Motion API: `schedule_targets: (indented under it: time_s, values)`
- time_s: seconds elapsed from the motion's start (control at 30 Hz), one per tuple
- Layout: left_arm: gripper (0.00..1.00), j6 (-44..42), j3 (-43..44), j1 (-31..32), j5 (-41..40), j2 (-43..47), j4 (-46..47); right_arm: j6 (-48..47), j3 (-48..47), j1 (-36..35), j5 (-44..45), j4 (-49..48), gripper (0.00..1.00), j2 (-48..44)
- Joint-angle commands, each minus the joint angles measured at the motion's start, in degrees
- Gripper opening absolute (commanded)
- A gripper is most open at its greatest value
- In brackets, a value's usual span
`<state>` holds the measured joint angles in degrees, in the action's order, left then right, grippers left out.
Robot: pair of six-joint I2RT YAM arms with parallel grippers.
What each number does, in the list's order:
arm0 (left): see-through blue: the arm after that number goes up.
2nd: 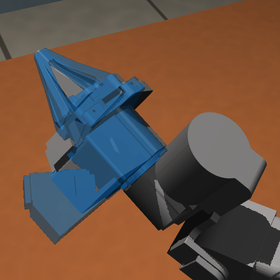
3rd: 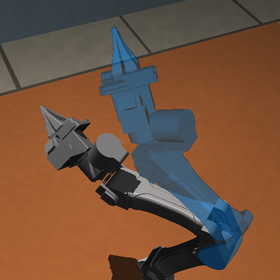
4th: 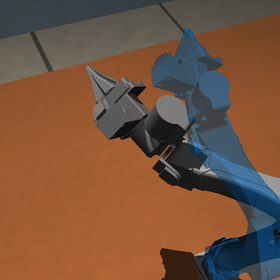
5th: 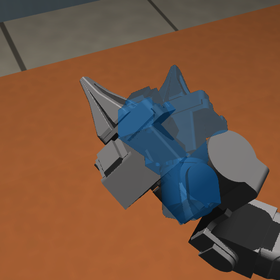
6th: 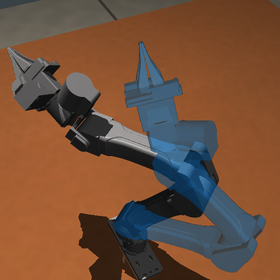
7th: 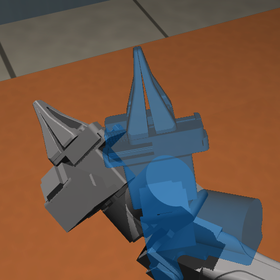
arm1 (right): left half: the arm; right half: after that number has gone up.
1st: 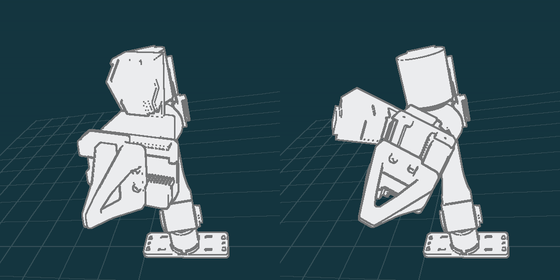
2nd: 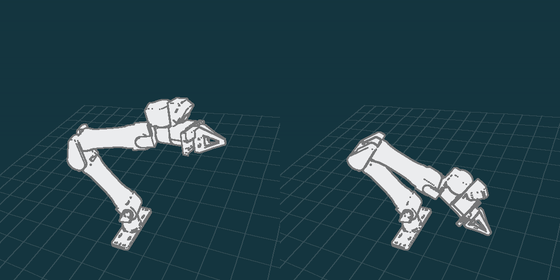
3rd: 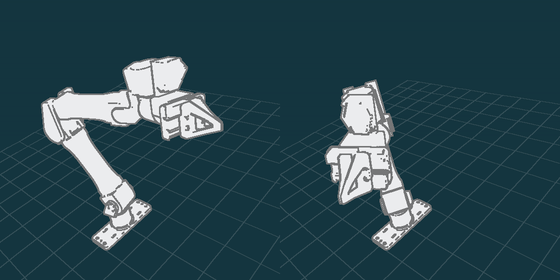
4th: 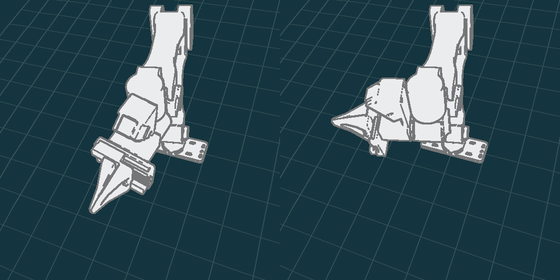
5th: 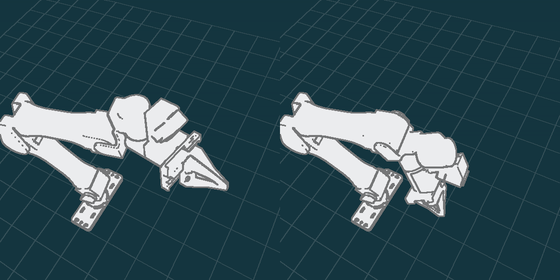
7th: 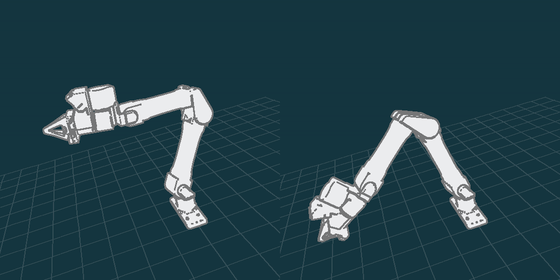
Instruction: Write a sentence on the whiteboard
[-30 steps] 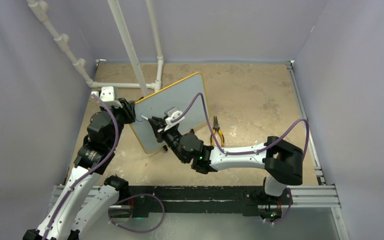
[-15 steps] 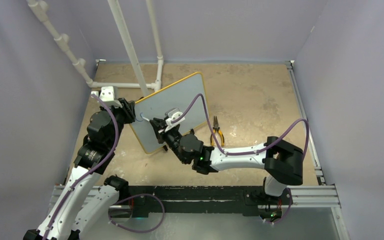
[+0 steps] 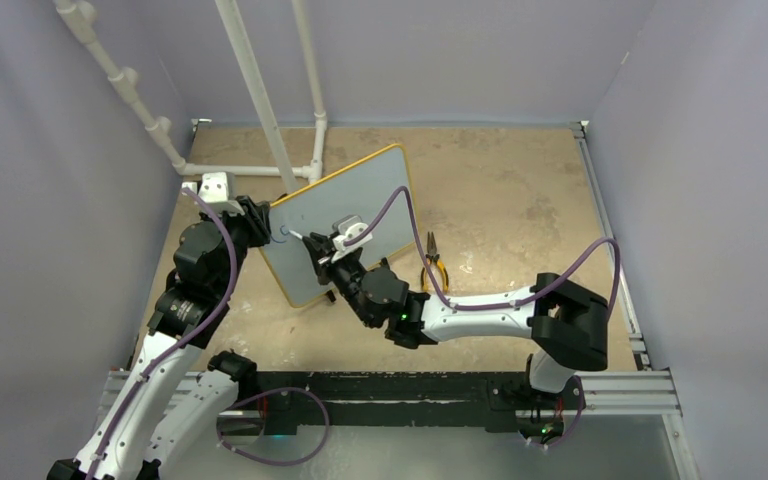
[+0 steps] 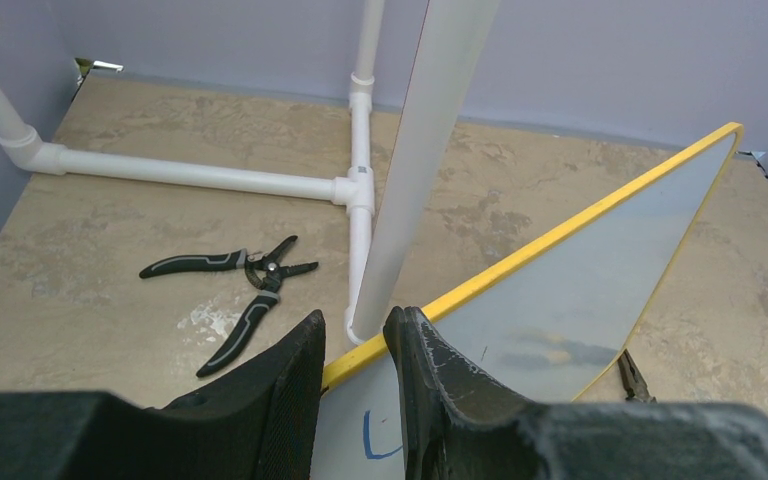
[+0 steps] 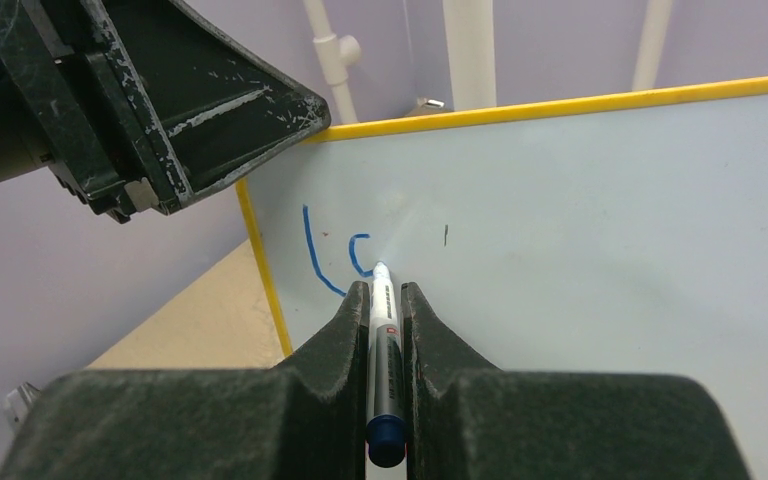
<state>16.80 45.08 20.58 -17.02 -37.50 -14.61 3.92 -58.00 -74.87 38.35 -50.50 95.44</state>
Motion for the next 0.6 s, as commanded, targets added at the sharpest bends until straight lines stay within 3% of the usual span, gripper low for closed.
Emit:
schedule_targets:
  time_s: [0.0,0.57]
  values:
    - [0.31,0.1,-1.0,-0.5,1.7,-0.1,-0.3,-2.4,-1.3,0.2,2.1,-2.9,0.0,-2.5]
    - [0.31,0.3,-1.0,-0.8,2.3,-0.2,-0.2,-5.0,-4.4,0.2,-0.9,-4.9,0.0,-0.1]
